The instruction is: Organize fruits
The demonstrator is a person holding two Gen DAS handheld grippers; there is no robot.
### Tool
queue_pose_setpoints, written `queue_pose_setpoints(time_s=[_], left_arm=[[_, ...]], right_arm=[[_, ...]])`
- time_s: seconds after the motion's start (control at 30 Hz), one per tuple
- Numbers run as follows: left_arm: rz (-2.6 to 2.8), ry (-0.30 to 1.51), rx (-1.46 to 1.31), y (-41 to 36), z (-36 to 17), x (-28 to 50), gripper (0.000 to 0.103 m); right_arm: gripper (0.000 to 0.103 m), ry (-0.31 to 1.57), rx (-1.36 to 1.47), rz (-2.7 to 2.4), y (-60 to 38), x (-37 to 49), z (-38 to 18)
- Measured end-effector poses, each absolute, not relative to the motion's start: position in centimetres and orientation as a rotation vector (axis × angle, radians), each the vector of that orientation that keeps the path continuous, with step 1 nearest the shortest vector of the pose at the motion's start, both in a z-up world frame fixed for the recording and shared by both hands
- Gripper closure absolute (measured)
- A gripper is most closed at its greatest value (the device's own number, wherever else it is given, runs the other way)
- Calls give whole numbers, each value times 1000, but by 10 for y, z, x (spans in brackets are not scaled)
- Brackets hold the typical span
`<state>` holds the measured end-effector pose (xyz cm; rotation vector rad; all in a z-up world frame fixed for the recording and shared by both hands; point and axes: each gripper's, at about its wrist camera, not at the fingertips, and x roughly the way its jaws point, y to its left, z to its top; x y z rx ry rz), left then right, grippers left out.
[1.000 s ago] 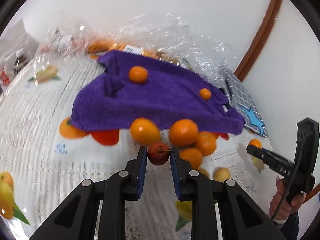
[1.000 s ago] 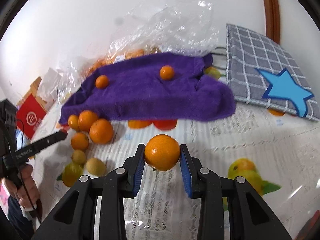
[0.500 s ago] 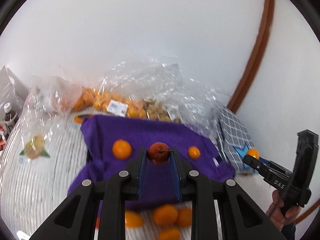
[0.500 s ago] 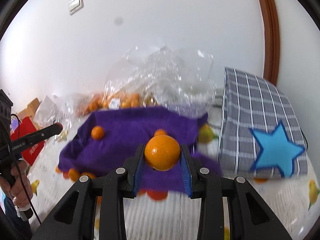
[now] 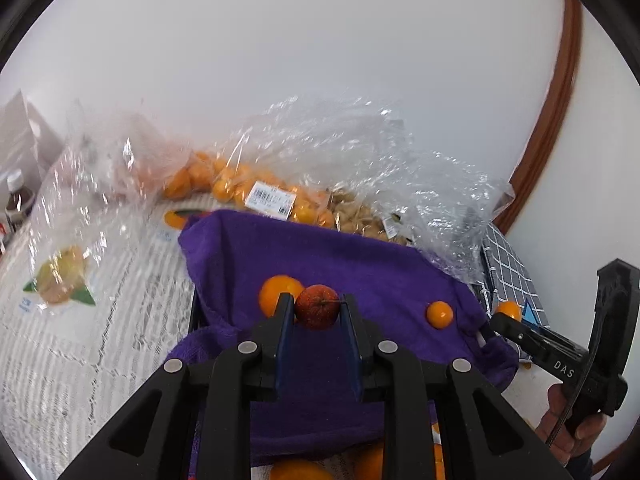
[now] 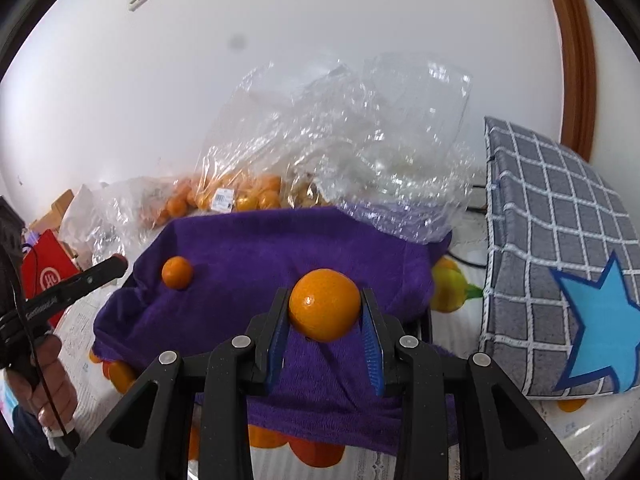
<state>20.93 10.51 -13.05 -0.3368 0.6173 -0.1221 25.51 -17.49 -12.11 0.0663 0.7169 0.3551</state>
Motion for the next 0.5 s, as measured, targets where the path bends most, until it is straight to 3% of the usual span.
queue_pose_setpoints(time_s=[0.5], left_arm=[[-104,650,-314,104,-139,217,80]], right_arm=[[69,753,81,336,-186,262,-130]])
